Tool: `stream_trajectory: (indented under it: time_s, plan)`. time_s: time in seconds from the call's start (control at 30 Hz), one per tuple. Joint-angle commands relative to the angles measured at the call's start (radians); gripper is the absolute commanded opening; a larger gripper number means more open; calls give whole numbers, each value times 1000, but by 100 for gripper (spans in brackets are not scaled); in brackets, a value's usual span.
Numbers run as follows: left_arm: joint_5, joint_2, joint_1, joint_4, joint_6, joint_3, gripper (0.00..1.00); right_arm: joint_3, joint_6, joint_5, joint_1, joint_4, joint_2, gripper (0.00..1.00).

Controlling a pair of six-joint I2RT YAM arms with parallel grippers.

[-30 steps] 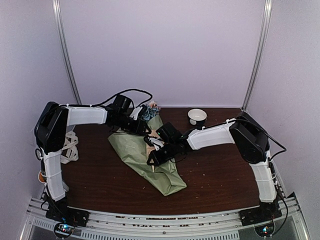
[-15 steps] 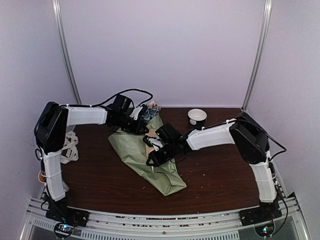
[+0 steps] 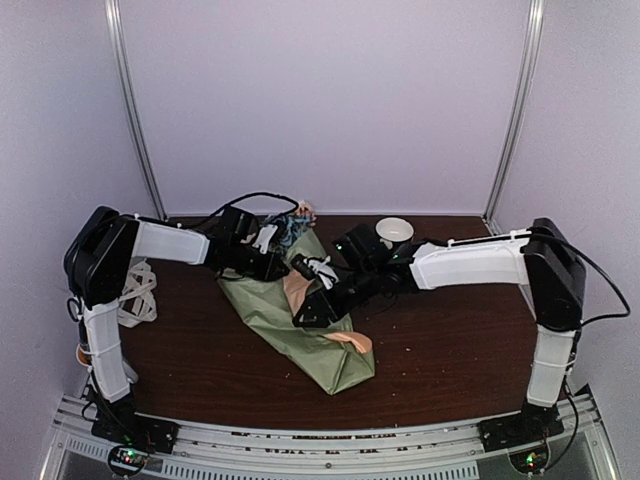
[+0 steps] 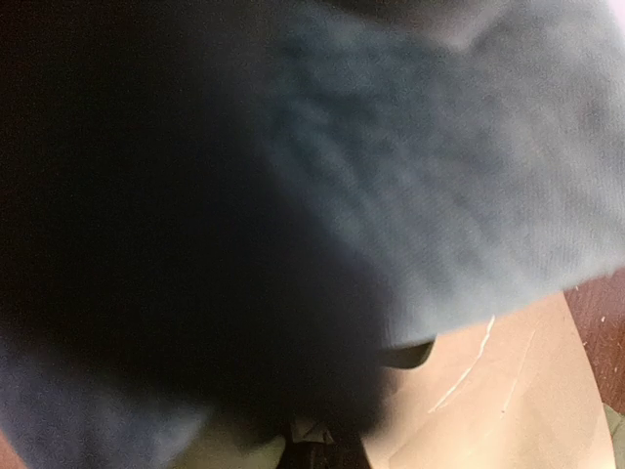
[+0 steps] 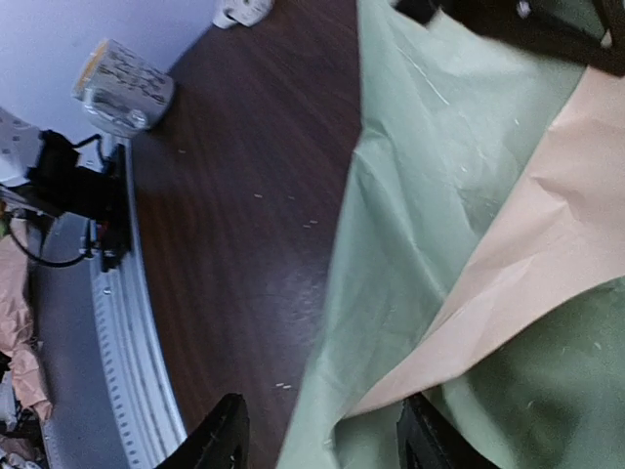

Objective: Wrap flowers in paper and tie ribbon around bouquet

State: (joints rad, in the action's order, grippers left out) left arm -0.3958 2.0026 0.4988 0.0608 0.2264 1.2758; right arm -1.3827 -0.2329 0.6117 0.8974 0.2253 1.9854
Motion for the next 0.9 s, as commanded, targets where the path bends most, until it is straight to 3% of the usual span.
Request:
stream_trajectory:
  time_s: [0.0, 0.1, 0.2, 0.33, 0.63, 0.67, 0.8, 0.87]
  plan:
    - [34, -21, -27, -25, -27, -58, 0, 121, -17, 198, -33, -101, -197, 53]
    - [34, -21, -40, -39, -29, -69, 0, 243, -107, 233, -104, -237, -274, 52]
    - [34, -20, -46, -50, -31, -77, 0, 277, -179, 91, -189, -243, -258, 39]
    - [31, -21, -46, -58, -33, -84, 0, 180, -160, 13, -183, -139, -135, 28]
    - [36, -44, -47, -73, -32, -86, 0, -34, -130, 6, -73, -71, 144, 22]
    - [33, -53, -48, -80, -31, -89, 7, -45, -135, 4, -70, -74, 164, 21]
    - [14, -166, -46, -137, -17, -132, 54, -60, -140, 2, -53, -90, 225, 21]
    - [16, -243, -45, -145, -9, -158, 64, -70, -137, 0, -49, -85, 244, 21]
